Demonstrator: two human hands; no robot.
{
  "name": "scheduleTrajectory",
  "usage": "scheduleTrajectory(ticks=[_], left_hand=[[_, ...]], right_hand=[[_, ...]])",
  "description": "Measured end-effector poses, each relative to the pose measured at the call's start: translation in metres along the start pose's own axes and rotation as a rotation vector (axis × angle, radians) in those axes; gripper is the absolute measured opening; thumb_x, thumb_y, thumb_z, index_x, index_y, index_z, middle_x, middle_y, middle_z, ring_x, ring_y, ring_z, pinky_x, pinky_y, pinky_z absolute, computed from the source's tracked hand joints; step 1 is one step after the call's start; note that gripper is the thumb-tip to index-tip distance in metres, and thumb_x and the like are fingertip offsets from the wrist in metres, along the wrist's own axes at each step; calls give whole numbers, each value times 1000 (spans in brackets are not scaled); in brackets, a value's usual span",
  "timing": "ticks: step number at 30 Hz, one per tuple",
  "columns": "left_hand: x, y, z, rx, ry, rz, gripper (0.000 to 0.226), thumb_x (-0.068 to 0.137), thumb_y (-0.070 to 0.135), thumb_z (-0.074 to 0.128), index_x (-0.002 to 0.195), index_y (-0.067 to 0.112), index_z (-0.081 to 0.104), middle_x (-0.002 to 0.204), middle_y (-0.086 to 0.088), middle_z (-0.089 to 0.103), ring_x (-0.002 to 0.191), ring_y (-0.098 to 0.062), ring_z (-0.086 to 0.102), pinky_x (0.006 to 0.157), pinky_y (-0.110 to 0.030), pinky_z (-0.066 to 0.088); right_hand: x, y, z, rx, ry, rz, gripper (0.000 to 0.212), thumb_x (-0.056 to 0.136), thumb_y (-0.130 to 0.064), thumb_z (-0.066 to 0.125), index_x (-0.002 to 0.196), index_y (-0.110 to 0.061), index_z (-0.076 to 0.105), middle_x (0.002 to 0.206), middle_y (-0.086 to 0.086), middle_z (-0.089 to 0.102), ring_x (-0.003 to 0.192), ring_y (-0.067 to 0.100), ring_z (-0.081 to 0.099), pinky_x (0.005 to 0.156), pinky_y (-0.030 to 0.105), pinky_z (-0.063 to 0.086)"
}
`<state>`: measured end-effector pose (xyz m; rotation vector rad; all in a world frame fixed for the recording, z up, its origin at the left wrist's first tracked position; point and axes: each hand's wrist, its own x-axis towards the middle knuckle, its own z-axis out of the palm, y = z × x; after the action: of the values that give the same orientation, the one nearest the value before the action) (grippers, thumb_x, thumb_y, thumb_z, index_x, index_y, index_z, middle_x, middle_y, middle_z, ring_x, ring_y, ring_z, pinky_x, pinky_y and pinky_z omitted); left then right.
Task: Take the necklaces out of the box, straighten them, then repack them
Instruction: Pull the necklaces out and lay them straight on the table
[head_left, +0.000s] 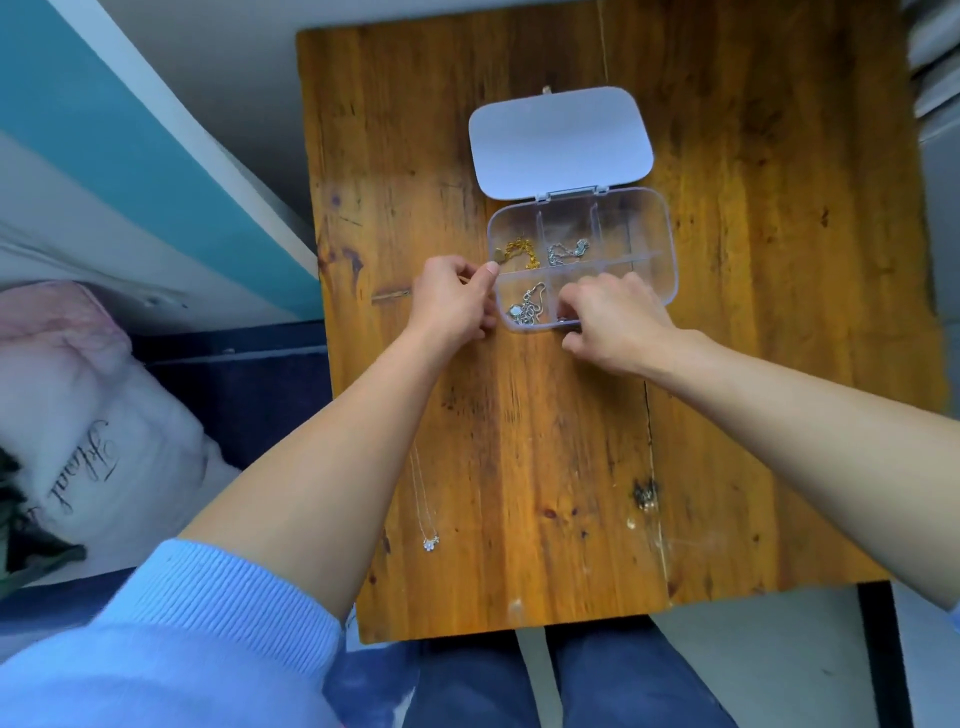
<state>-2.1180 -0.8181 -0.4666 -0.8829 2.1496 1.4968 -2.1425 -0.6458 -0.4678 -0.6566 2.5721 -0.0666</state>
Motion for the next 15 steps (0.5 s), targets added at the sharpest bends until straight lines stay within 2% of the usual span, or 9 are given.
scheduleTrajectory(ticks=[2,4,7,8,9,11,13,15], left_hand=[[-1,-1,3,-6,39,13,26,96,29,55,91,5,63,81,-21,72,72,-32,73,55,-35,60],[0,-3,6,-8,74,18,26,96,30,55,91,6,64,79,-18,73,69,-29,73,51,-32,59],[2,-8,8,-26,108,31,27,94,30,57,91,4,65,78,-15,73,62,-21,72,50,-32,59],[2,-8,8,-27,116,37,27,94,30,58,92,4,65,78,-14,74,59,-17,71,50,-31,59],[1,-9,8,-29,123,41,27,94,30,58,92,4,66,78,-14,74,56,-15,71,50,-32,59],[1,-9,9,-36,128,42,27,94,30,58,90,4,66,82,-14,74,57,-14,71,57,-35,60],[-1,-6,10,-36,135,41,27,93,31,59,88,6,67,85,-14,74,68,-21,73,70,-41,61],[-5,-4,11,38,190,69,21,91,31,61,86,11,67,87,-7,72,84,-25,70,78,-40,57]], right_hand=[[4,5,-1,88,6,2,8,81,-29,65,88,-24,63,92,2,68,92,28,60,76,37,41],[5,12,-3,216,-18,14,11,78,-29,71,80,-30,60,84,-3,65,90,25,61,69,32,40],[2,22,-6,425,-30,-8,16,72,-28,81,82,-23,69,83,-3,69,85,21,63,71,31,48],[0,24,-6,489,-23,-9,19,71,-27,83,84,-20,71,82,-4,69,81,17,63,70,27,49],[-3,26,-7,557,-12,-2,20,70,-26,84,84,-17,72,78,-8,68,75,10,62,65,17,46],[-9,29,-11,662,27,15,17,71,-24,84,81,-17,73,72,-14,64,65,-4,57,56,4,38],[-17,30,-15,746,95,41,14,73,-21,83,81,-15,73,70,-11,64,60,-7,54,56,5,39],[-29,32,-20,884,193,79,15,76,-18,81,89,-15,74,72,-8,66,60,-6,55,59,6,42]])
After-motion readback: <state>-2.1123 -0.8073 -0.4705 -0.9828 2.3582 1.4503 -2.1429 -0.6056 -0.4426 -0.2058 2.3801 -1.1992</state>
